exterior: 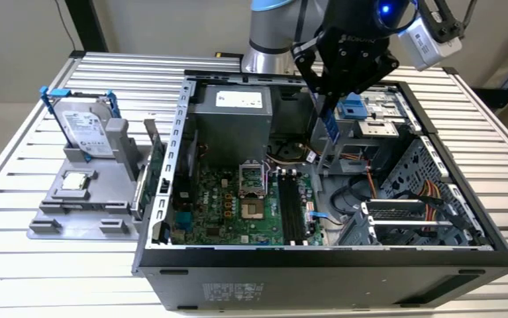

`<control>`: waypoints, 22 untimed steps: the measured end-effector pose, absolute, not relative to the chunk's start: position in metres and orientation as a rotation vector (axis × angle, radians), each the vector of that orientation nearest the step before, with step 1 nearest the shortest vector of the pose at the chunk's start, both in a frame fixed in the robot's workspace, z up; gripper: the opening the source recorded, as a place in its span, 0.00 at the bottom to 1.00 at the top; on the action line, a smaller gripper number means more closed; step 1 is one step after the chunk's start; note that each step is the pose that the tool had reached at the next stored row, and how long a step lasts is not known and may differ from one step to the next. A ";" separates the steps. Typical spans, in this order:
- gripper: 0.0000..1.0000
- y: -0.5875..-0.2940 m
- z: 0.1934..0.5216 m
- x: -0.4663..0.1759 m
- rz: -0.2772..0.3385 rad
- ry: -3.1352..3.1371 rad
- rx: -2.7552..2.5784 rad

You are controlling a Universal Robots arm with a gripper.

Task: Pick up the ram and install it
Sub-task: 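Insert the ram into the slot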

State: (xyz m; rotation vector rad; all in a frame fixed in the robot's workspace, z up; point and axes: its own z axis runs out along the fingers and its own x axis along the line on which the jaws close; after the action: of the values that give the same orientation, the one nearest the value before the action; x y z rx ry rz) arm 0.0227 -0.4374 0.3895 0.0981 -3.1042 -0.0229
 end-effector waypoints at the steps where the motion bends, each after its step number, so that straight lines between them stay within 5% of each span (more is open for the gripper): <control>1: 0.00 -0.437 0.389 0.023 -0.022 -3.104 0.098; 22: 0.00 -0.437 0.377 0.024 -0.023 -3.105 0.050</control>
State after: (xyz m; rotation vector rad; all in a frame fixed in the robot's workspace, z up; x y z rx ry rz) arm 0.0242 -0.4374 0.3766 0.0497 -3.1050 -0.0226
